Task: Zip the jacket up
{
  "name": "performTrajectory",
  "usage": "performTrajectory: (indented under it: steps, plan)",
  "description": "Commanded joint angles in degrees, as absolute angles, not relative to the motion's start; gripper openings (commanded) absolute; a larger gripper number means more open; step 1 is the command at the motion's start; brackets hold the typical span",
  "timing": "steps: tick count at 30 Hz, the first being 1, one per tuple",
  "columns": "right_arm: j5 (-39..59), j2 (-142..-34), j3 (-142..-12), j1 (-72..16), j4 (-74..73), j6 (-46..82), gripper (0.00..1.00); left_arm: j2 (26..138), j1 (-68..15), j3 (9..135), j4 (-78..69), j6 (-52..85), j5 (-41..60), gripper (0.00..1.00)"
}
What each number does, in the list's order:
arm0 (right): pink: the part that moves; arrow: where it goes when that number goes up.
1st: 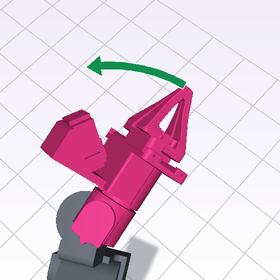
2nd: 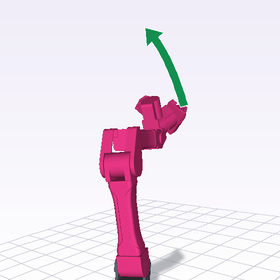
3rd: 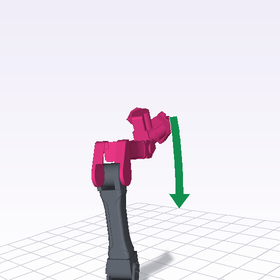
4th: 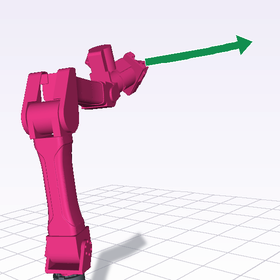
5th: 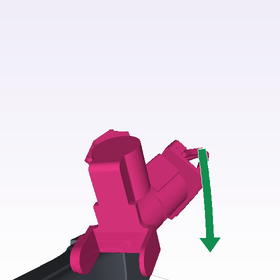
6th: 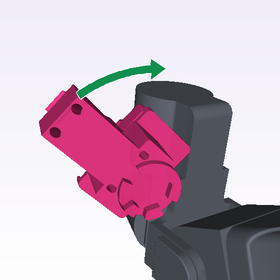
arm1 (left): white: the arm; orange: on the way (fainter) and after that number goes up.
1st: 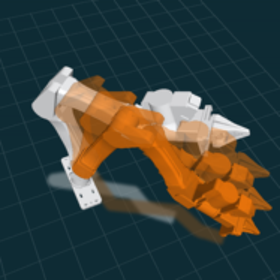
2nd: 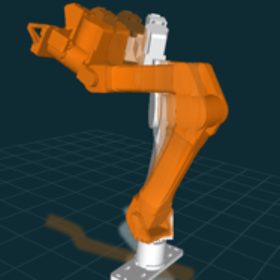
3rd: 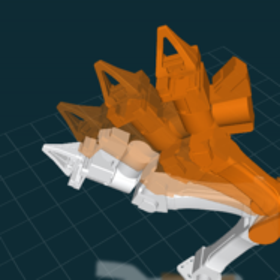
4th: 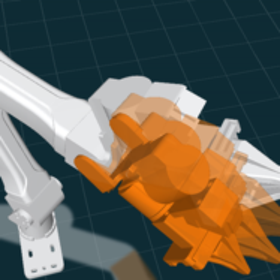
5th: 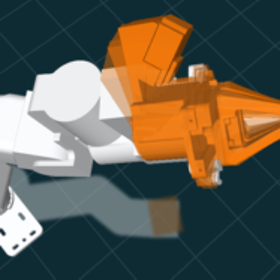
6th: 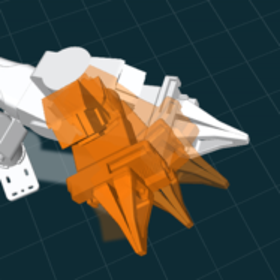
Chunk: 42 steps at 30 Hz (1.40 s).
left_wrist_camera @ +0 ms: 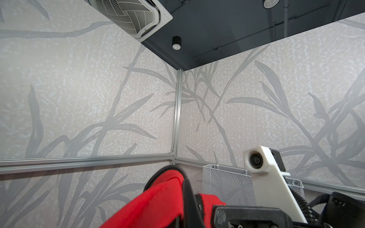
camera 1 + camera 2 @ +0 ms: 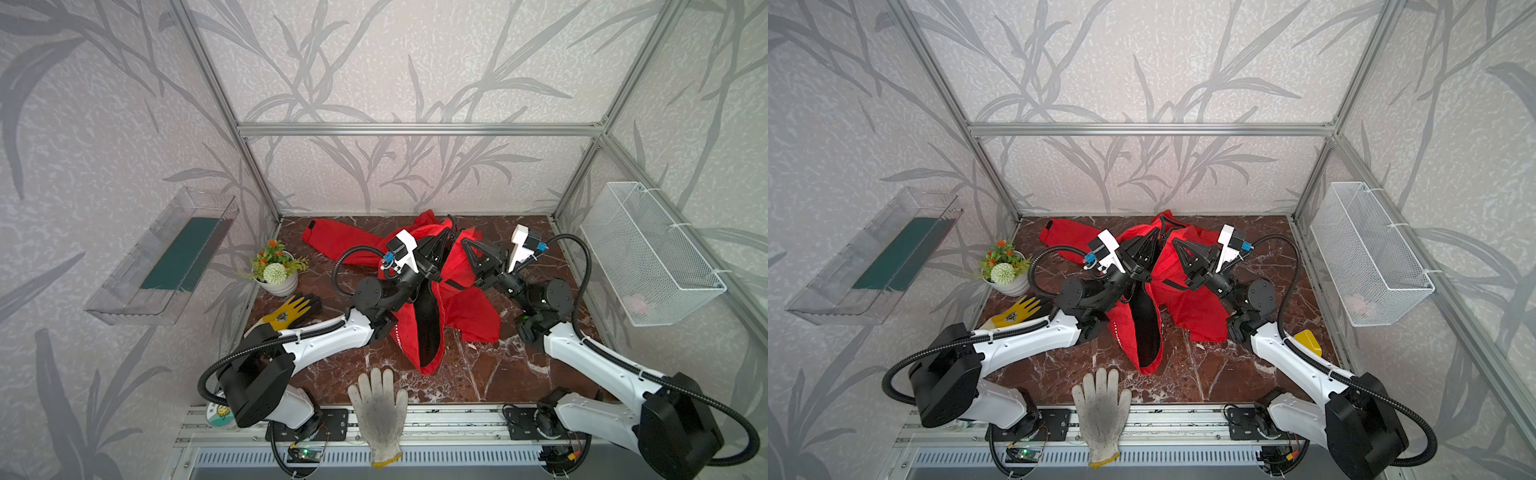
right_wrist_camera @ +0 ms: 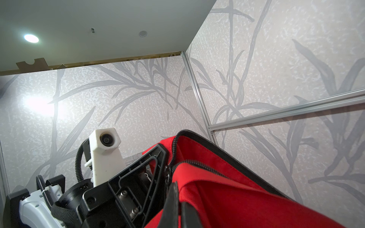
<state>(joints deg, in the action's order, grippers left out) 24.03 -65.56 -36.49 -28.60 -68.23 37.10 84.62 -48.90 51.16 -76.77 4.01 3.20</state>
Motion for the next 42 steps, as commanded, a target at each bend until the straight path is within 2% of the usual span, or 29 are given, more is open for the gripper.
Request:
performTrajectory:
  steps: [1,15,23,40,42]
  plan:
    - [19.88,-64.33,-37.16,-28.12,-74.31,38.98,0.0,82.0,-49.28,50.45,-81.12,-1.28,0.69,0.0]
    - [20.71,-64.0,-37.66,-31.12,-72.28,36.9,0.0,82.18,-50.18,50.68,-81.13,-5.26,-0.74,0.0]
    - [21.36,-61.96,-39.24,-34.08,-63.99,29.21,0.0,81.43,-50.17,49.85,-81.13,-6.0,-1.16,0.0]
    - [19.26,-64.5,-41.02,-33.82,-71.21,32.32,0.0,81.55,-50.2,48.85,-81.12,-5.25,-1.91,0.0]
    - [16.78,-64.64,-39.42,-33.78,-74.0,33.31,0.0,81.33,-50.17,48.67,-81.12,-5.66,-2.42,0.0]
